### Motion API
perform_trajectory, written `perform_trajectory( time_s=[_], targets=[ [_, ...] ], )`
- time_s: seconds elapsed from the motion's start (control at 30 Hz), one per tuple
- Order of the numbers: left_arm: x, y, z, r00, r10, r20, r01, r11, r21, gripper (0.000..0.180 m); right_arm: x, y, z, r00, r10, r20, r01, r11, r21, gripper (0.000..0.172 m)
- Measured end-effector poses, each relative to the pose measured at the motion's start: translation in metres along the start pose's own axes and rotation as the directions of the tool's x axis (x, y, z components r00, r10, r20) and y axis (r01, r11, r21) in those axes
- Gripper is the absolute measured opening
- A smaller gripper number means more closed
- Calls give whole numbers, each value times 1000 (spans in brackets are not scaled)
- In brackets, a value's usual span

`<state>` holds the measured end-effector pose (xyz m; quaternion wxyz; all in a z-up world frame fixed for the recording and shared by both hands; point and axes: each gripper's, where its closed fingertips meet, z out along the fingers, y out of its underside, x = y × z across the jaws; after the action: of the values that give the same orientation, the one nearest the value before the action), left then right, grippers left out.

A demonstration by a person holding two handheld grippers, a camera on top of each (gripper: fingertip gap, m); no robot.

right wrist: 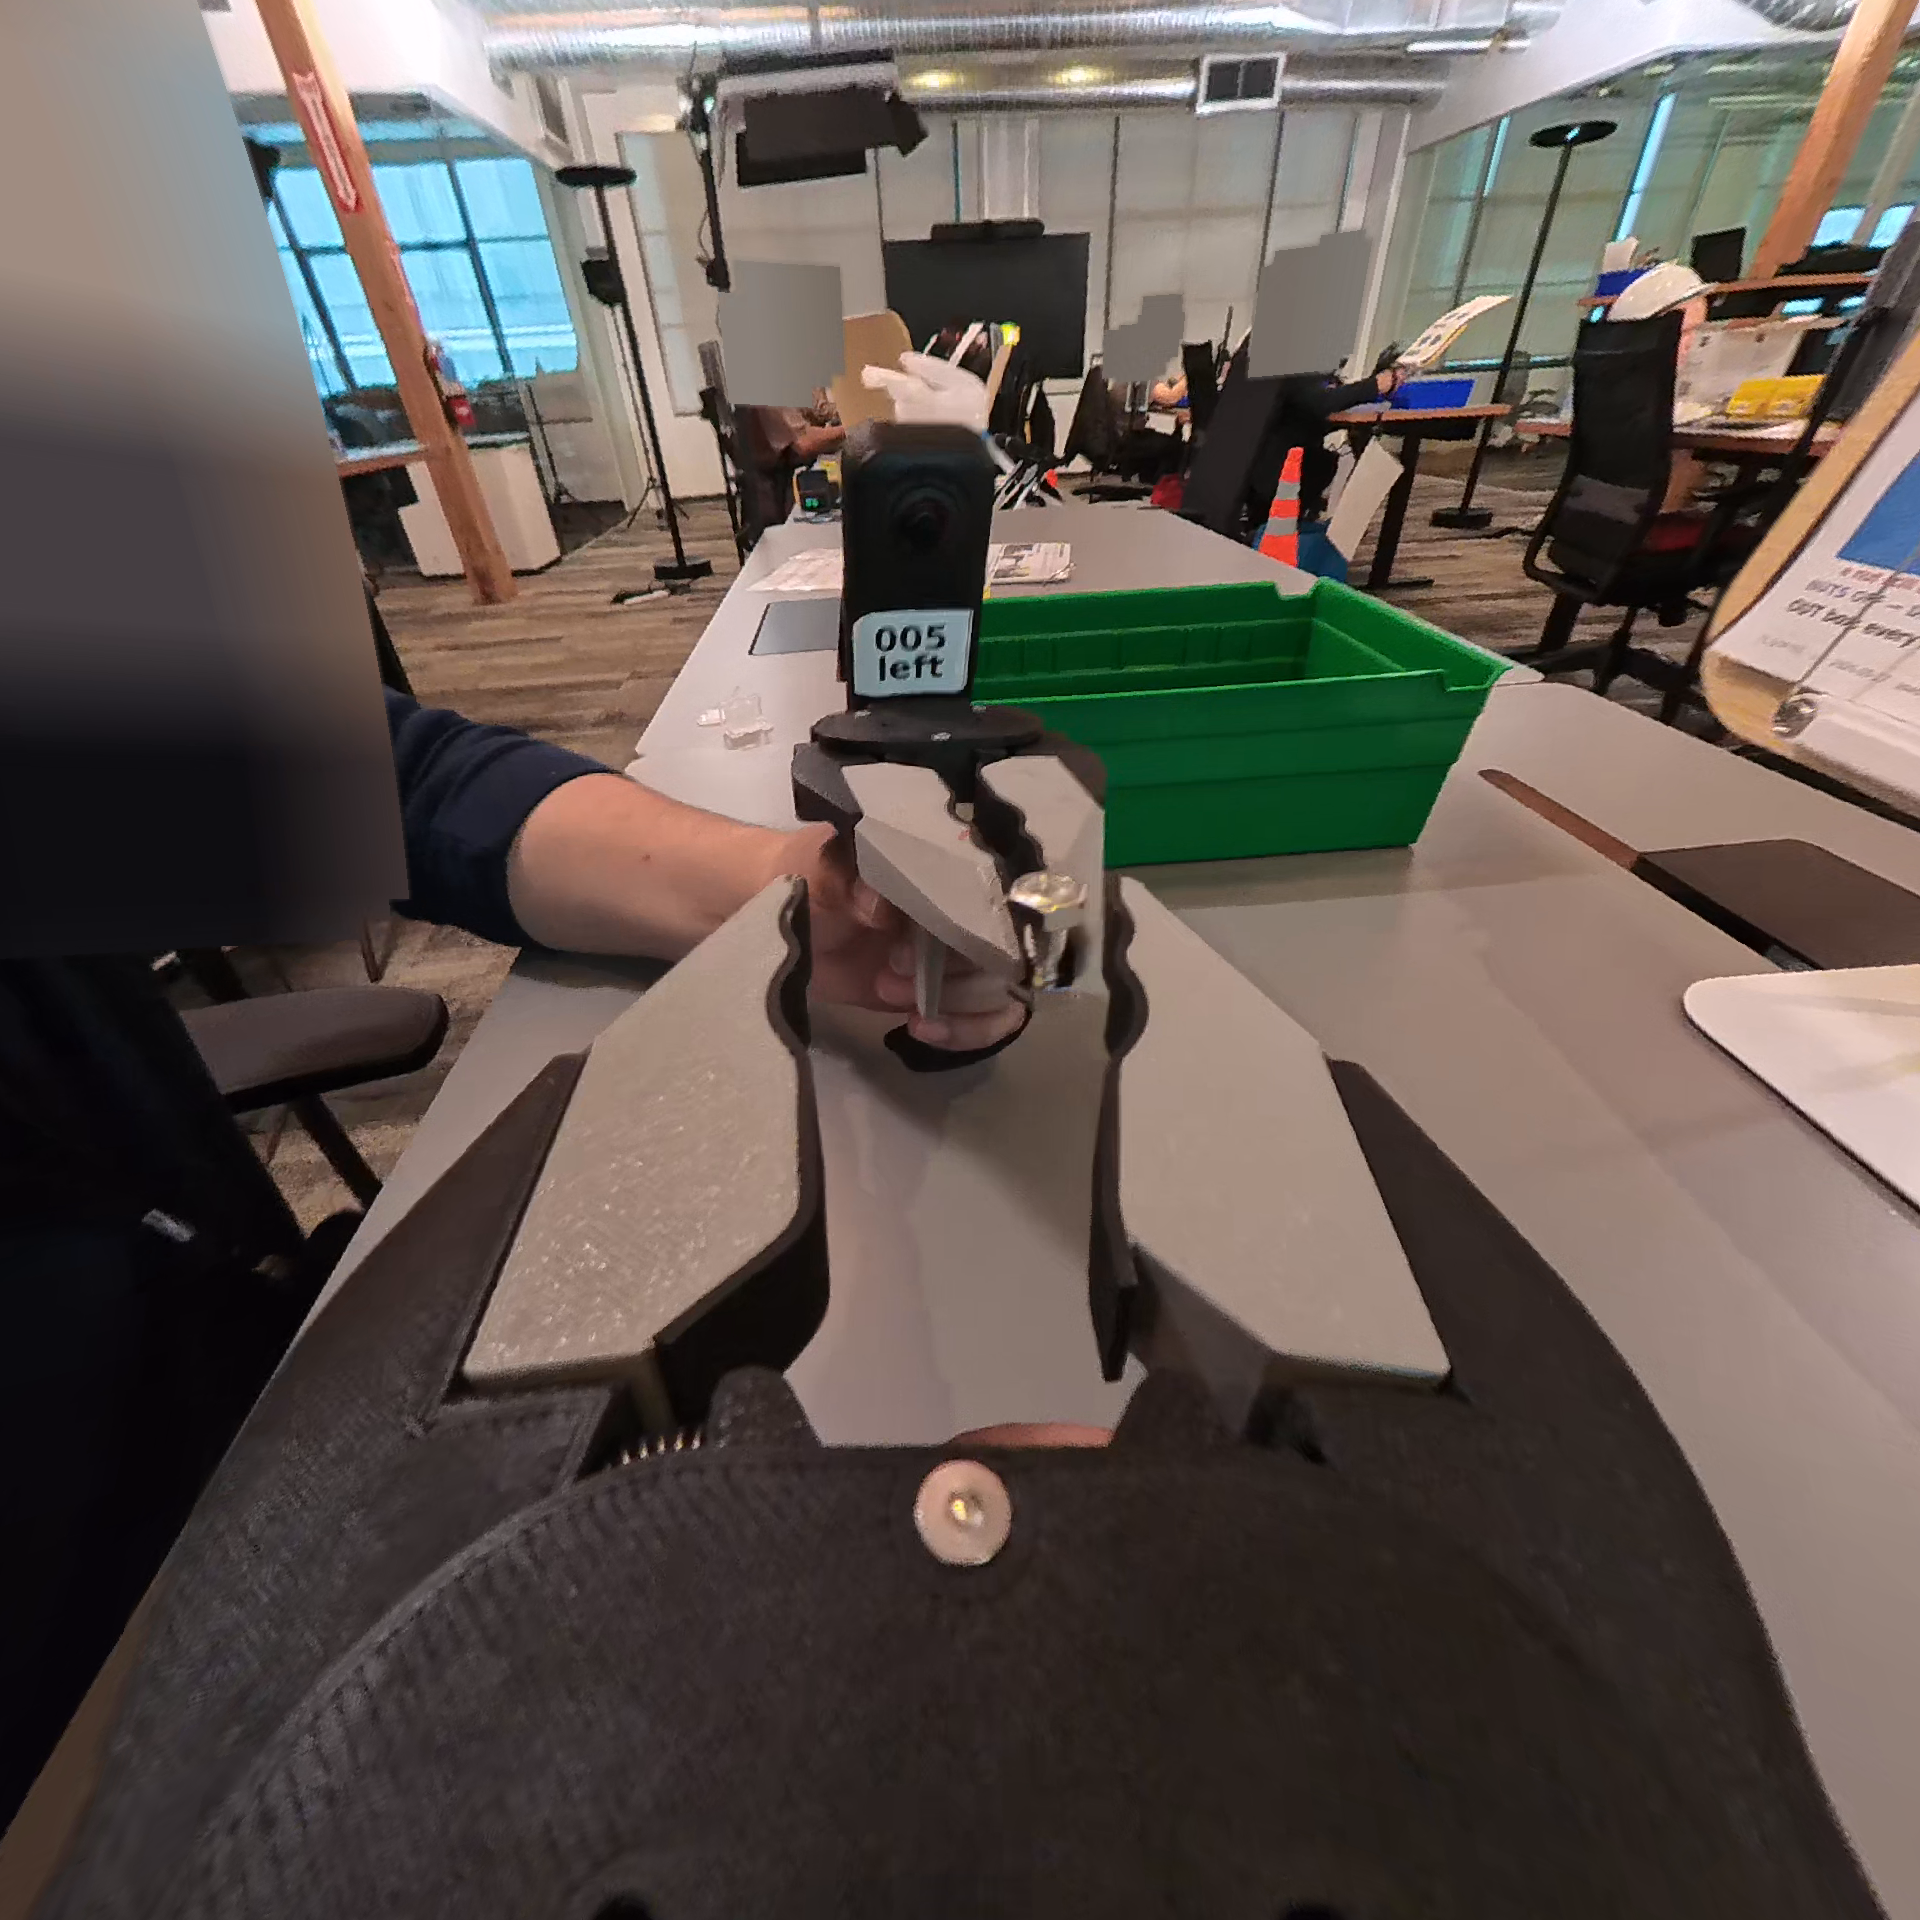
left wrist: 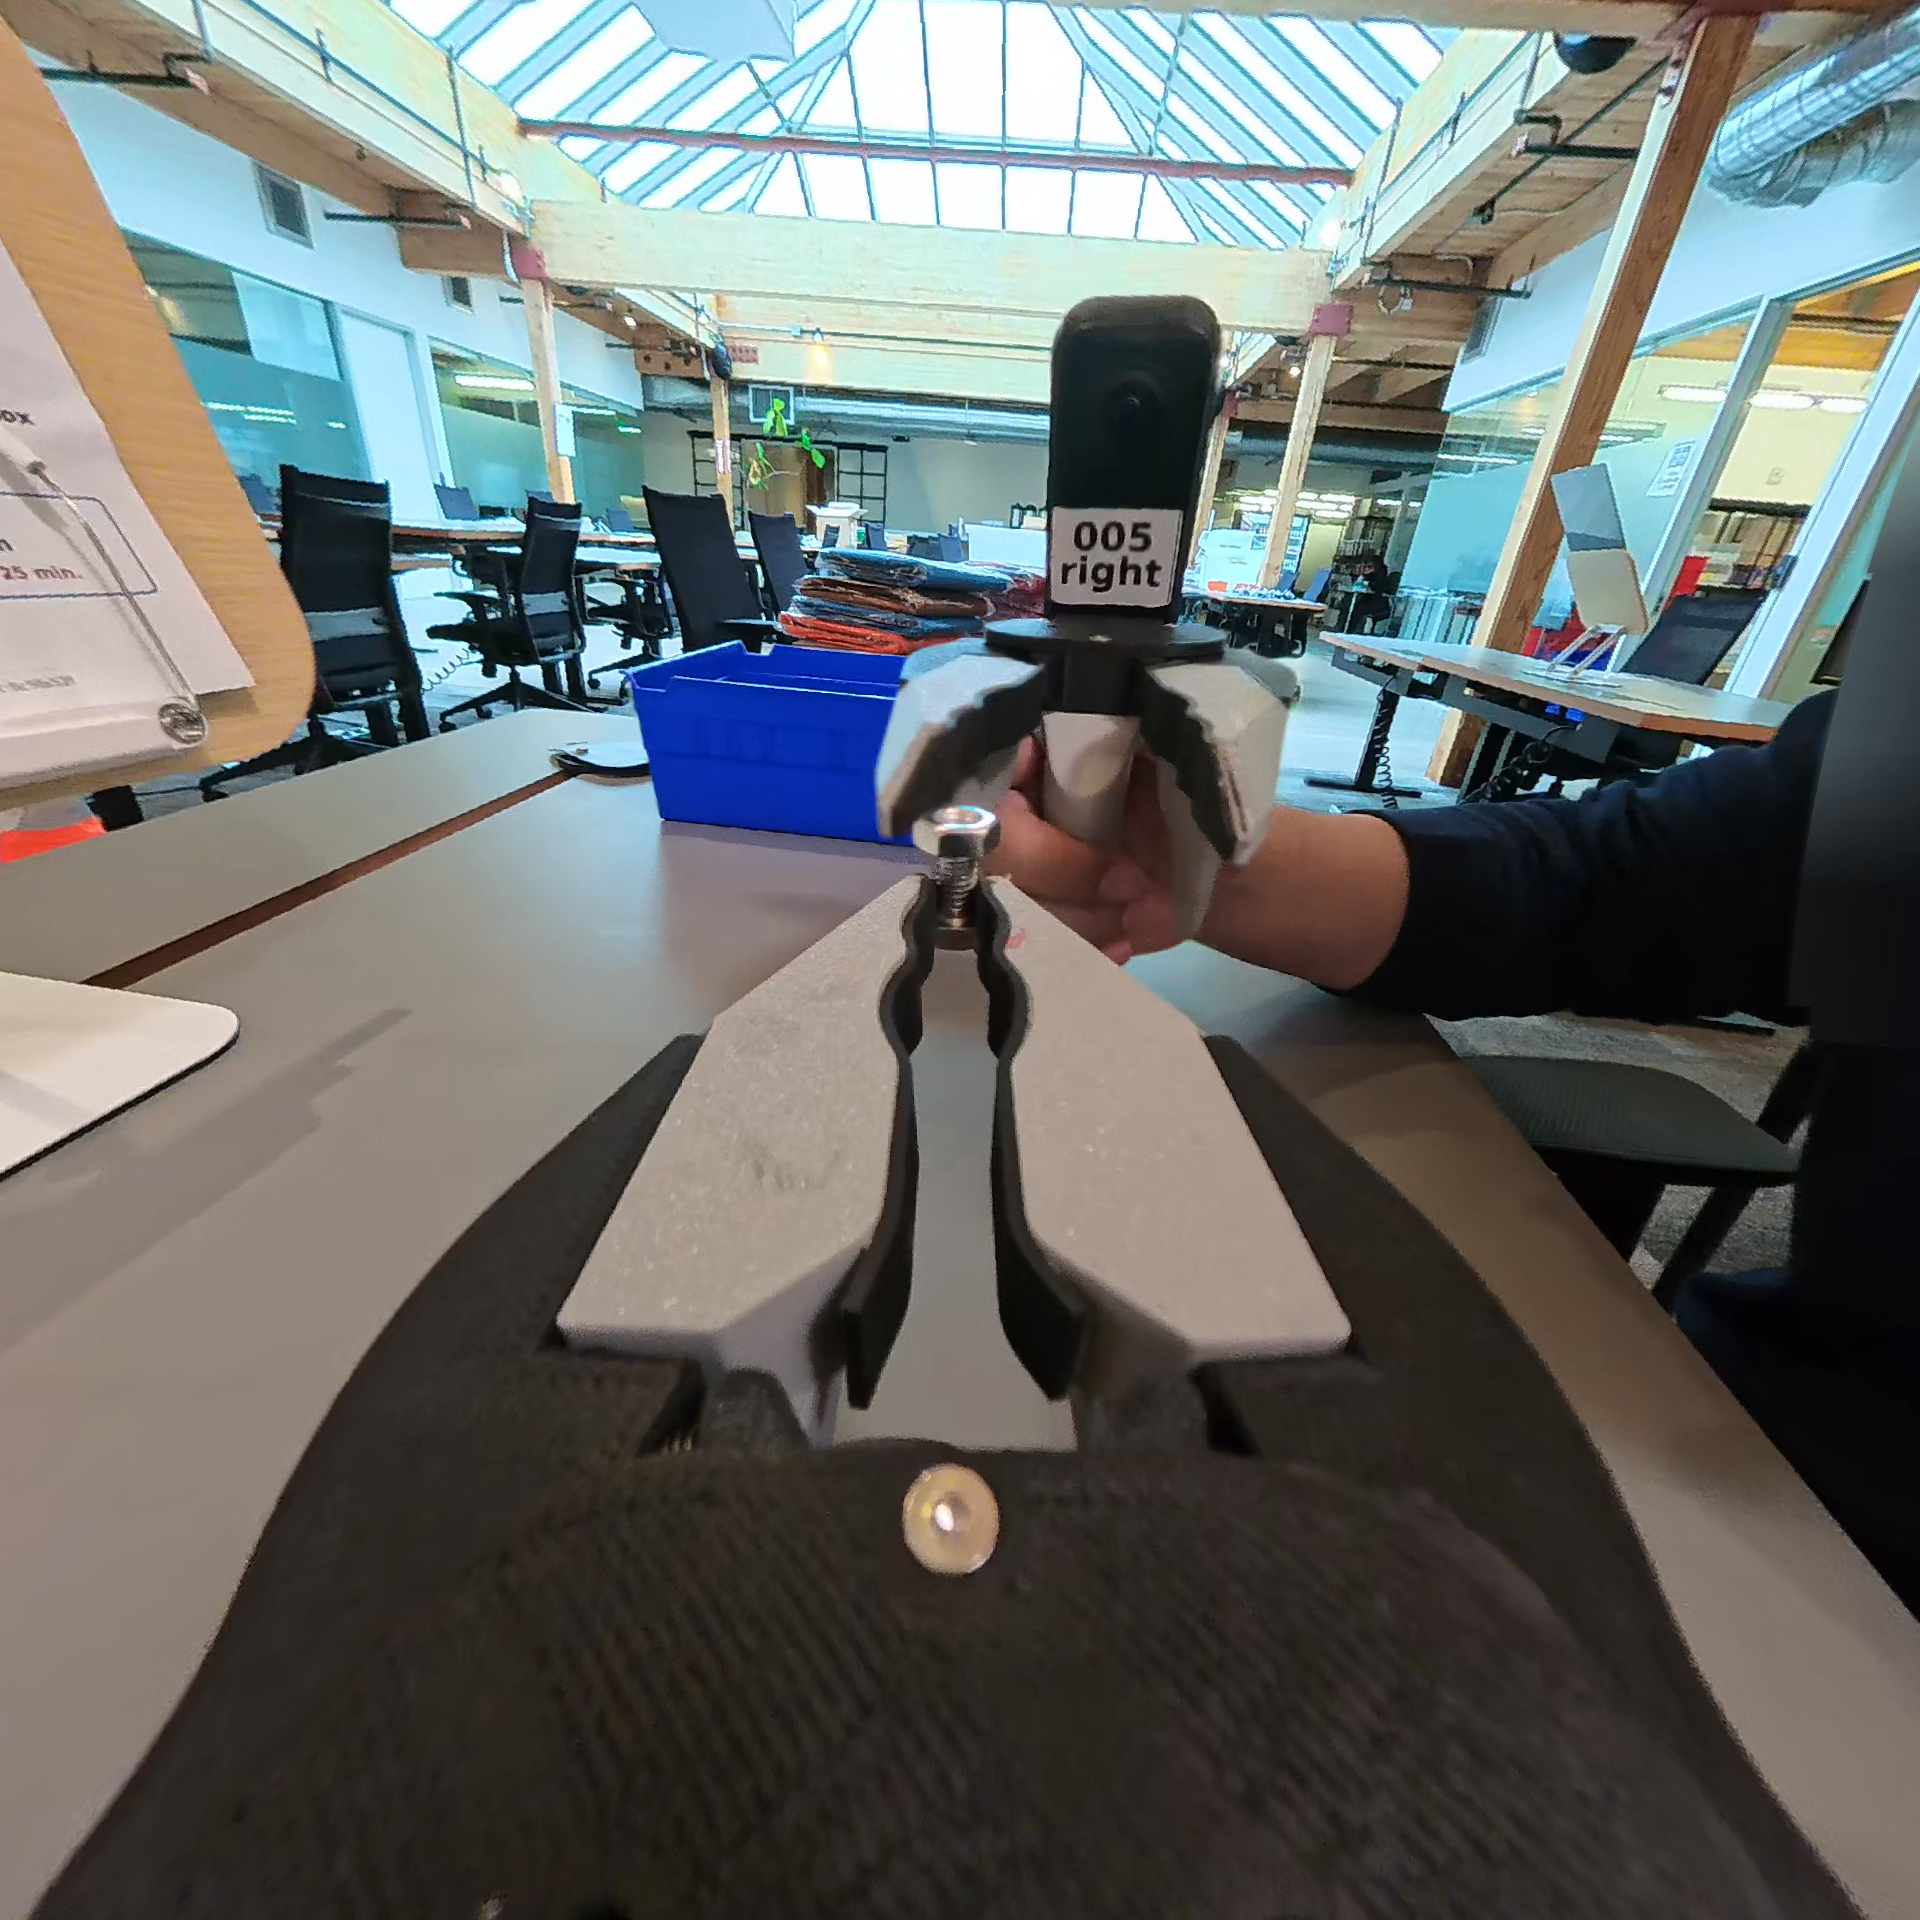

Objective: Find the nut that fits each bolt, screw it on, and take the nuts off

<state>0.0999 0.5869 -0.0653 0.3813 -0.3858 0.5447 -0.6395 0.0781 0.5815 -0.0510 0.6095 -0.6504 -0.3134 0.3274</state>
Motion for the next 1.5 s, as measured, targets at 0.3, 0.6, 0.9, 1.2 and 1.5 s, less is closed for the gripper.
perform_trajectory(
  time_s=[0.3,0.6,0.9,1.2,1.5],
  targets=[
    [0,-3,-1,1000,12,10,-12,1000,10,5,-4,3,14,1000,0,-2,0,1000,-1,61],
    [-3,0,0,999,0,33,0,1000,-5,5,5,-3,22,1000,11,-24,-11,1000,21,58],
    [-18,-7,-9,996,-12,93,10,1000,15,5,18,-15,-1,994,18,-106,-10,997,76,59],
    [-31,-9,-16,988,-11,151,9,1000,12,5,1,-14,0,1000,-16,-24,17,997,74,25],
    [-22,-5,-10,993,5,120,-4,1000,-6,5,14,1,22,997,58,-41,-57,998,16,59]
  ],
)
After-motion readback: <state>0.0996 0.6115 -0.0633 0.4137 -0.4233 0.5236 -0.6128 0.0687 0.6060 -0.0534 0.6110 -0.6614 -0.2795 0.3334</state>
